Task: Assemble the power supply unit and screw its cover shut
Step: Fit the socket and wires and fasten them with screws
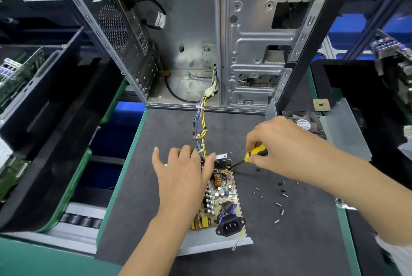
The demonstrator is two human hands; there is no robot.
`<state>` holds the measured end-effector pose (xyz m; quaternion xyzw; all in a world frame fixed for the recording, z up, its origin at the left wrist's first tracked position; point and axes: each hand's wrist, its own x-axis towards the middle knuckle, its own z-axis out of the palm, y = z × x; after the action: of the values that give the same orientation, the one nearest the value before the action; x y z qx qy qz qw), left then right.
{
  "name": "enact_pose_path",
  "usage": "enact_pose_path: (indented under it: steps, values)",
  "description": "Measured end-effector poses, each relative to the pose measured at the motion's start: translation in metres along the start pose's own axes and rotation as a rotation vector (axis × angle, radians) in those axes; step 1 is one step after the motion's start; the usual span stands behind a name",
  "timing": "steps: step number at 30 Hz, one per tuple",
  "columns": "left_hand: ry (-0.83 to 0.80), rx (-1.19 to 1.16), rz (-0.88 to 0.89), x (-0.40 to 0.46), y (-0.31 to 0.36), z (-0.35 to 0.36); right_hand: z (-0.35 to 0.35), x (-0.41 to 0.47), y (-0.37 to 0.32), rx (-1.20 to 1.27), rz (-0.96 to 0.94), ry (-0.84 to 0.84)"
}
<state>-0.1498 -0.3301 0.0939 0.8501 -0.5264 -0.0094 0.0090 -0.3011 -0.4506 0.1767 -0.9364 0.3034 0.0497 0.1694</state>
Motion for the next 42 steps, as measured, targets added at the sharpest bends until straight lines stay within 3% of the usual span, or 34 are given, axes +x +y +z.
enact_pose_path:
  steps: [17, 24, 32, 39, 42]
  values:
    - [-0.023, -0.010, -0.009, -0.001, -0.001, -0.002, 0.003, 0.007, -0.004, -0.028, 0.016, -0.009]
    - [0.054, -0.014, -0.009, -0.001, 0.001, -0.001, -0.010, 0.012, -0.022, -0.292, -0.042, -0.007]
    - [0.084, -0.010, -0.001, -0.001, 0.002, -0.001, -0.016, 0.019, -0.039, -0.454, -0.171, -0.147]
    - [0.116, -0.022, 0.012, -0.002, 0.001, 0.000, -0.008, 0.037, -0.040, -0.555, -0.246, 0.013]
    - [0.081, -0.032, 0.002, -0.001, 0.002, -0.002, -0.015, 0.034, -0.029, -0.479, -0.198, -0.112]
